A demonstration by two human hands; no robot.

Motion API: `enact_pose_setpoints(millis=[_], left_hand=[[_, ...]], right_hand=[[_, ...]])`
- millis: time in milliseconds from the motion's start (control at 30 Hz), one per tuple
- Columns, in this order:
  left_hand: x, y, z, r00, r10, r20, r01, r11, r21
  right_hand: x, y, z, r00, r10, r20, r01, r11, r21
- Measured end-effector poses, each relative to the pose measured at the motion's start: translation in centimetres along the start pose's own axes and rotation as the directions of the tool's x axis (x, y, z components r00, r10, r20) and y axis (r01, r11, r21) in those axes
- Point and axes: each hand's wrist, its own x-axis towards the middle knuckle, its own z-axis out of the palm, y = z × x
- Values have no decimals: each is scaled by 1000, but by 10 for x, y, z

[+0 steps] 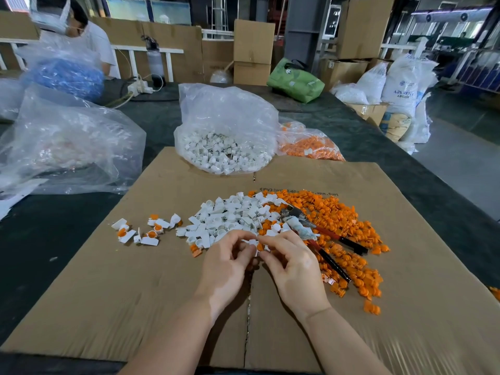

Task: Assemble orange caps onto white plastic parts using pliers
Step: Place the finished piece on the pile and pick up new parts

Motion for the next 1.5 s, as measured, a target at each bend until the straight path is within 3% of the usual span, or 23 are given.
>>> enact_pose_setpoints(millis=[1300, 1500], left_hand=[[2, -4, -2, 999, 47, 1, -47, 998, 42], [1, 0, -1, 1000, 3, 9, -2, 995, -103]], right_hand=[[0, -2, 0, 998, -16, -60, 15, 1000, -16], [-1, -1, 1, 992, 9, -124, -11, 1000, -14]])
